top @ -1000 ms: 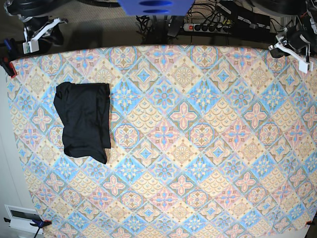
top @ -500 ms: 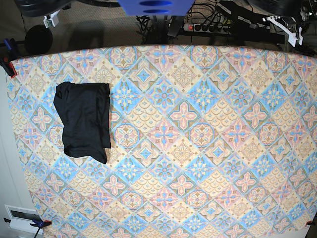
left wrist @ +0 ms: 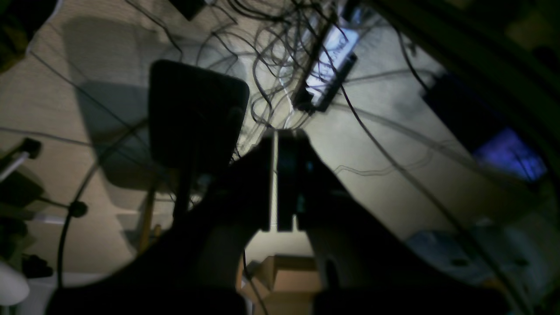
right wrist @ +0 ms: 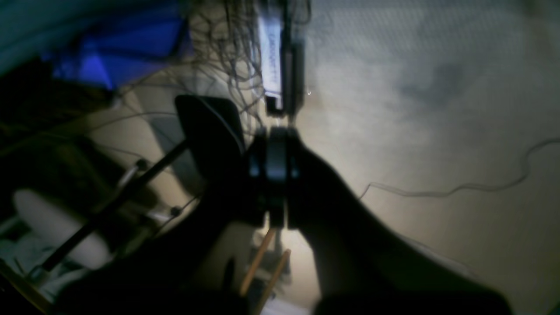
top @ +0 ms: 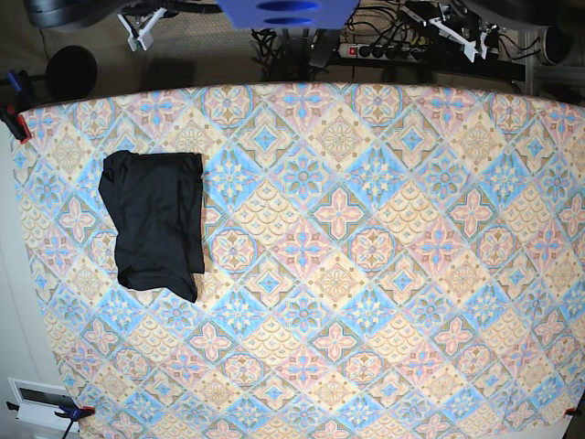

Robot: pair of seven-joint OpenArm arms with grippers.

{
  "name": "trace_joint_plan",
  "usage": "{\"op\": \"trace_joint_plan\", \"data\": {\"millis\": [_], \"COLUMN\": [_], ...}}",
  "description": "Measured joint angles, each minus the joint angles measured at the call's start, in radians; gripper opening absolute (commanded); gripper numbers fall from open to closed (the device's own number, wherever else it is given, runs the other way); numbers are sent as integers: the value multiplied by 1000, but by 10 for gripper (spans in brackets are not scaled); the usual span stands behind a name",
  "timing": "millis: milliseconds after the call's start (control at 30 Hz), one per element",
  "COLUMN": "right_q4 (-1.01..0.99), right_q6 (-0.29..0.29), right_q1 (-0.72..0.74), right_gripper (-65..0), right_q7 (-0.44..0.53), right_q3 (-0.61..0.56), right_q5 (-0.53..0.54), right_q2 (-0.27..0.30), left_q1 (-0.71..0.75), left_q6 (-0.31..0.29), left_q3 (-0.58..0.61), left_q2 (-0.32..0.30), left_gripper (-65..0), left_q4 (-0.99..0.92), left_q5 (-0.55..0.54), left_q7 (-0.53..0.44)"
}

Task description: Layout the t-shirt on the table in an organized manner, then fold the t-shirt properly

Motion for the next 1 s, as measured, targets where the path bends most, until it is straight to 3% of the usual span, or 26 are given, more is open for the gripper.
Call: {"op": "trace_joint_plan", "data": {"millis": [167, 300, 467, 700, 767, 833, 1000], "right_q4": [-291, -458, -631, -766, -786, -813, -852], "right_q6": [3, -10, -10, -287, -313, -327, -489], "right_q1": [47, 160, 248, 335, 370, 394, 389], "right_gripper": [-650, -650, -650, -650, -650, -650, -650], "right_q7": [125, 287, 424, 581, 620, 637, 645], "right_q3": [-40, -97, -151, -256, -298, -321, -323], "right_q5": [-29, -14, -7, -16, -5, -6, -10], "right_q2": [49, 91, 70, 80, 78, 71, 67], "left_q1": [-114, -206, -332, -417, -428, -443, -471], "left_q6": [0, 4, -6, 2, 2, -1, 2], "left_q3": [121, 266, 398, 547, 581, 608, 613], "left_q2": [30, 54, 129, 202, 218, 232, 270], "left_gripper": [-650, -650, -649, -648, -648, -648, -647], "left_q4": [-208, -351, -582, -822, -831, -830, -829], "left_q5": [66, 106, 162, 233, 236, 236, 233], "left_q7": [-158, -311, -500, -735, -775, -777, -779]}}
